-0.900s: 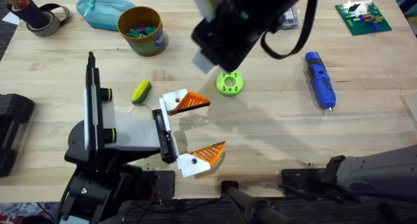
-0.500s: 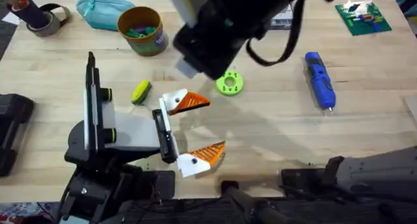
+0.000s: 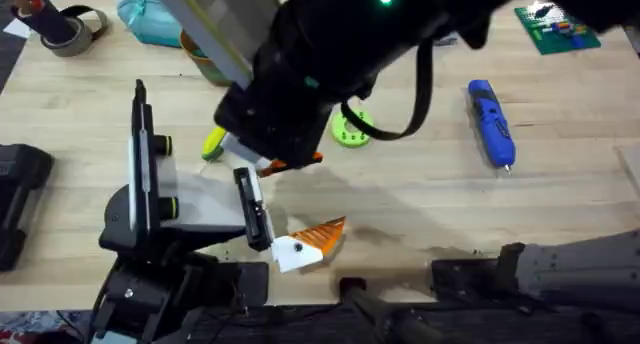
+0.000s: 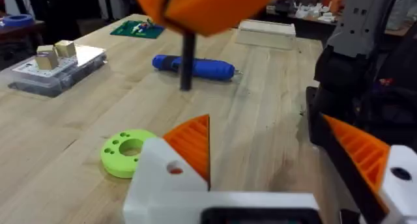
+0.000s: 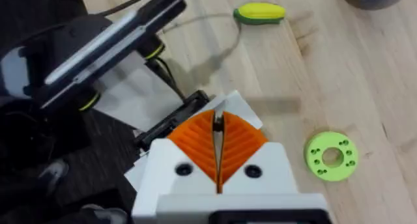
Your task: Pick up the gripper from the table and insert it into the empty holder that is missing its gripper. Then pick up a screw, insert it into the mounting hole, and use the screwdriver to tighten it. Finally, clean up the table by picking up the vegetable and placing it into the bucket.
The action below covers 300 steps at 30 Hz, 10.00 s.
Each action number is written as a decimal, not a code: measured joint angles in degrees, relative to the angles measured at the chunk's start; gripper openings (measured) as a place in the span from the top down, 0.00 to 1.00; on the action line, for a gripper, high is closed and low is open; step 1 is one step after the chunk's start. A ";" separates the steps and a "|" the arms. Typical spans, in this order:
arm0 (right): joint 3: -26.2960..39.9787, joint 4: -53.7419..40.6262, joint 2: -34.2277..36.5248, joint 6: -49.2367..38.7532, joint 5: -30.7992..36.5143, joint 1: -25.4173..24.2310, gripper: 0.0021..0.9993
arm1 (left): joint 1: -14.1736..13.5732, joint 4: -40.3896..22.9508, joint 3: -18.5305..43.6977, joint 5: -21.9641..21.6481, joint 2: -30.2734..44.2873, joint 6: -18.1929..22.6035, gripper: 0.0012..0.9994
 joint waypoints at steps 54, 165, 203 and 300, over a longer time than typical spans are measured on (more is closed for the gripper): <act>-6.47 1.80 1.17 -5.53 1.30 -1.98 0.99 | 0.00 0.00 0.00 0.00 0.00 0.00 0.01; -14.10 7.75 -1.72 -5.48 -0.19 -1.98 0.99 | 0.00 -0.02 0.00 0.02 0.00 -0.39 0.01; -17.46 10.46 -1.70 -5.44 -0.19 -1.98 0.99 | 0.00 -0.02 0.00 0.02 0.00 -0.39 0.01; -18.71 1.94 -14.99 -5.29 0.42 -2.39 0.00 | 0.04 -0.15 0.00 0.83 0.02 -0.42 0.99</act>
